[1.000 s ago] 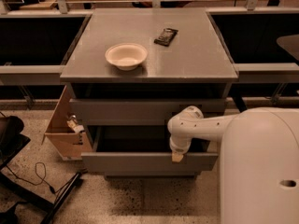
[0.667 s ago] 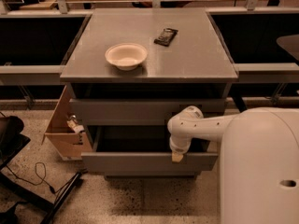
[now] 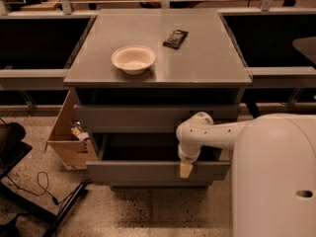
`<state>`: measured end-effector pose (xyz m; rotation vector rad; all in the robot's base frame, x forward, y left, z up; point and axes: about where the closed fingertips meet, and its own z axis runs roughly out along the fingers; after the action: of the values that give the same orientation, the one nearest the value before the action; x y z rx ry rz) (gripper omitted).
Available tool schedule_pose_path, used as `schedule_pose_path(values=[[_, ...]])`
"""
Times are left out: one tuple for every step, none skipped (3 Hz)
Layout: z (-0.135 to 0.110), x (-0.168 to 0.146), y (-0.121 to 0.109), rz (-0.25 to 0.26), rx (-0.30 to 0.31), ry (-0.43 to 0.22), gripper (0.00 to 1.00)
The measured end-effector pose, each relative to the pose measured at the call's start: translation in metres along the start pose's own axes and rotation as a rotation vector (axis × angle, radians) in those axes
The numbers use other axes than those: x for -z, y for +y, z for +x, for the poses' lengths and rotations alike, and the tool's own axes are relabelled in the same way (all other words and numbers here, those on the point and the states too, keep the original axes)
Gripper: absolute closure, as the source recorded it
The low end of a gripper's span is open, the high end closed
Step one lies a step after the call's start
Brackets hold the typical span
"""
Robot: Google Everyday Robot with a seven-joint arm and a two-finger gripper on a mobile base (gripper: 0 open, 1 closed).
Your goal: Open middle drawer
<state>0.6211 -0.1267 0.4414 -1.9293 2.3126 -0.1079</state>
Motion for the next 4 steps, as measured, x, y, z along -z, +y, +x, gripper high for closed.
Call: schedule_pose_path(values=[[0.000, 0.000, 0.000, 0.000, 0.000, 0.000, 0.00], [-0.003, -0.006, 0.008, -0.013, -0.009, 0.007, 0.02], [0.003, -0.012, 0.050, -0.087, -0.032, 0.052, 0.24], [0.004, 0.001, 0.109, -0.190, -0.037, 0.114, 0.47]])
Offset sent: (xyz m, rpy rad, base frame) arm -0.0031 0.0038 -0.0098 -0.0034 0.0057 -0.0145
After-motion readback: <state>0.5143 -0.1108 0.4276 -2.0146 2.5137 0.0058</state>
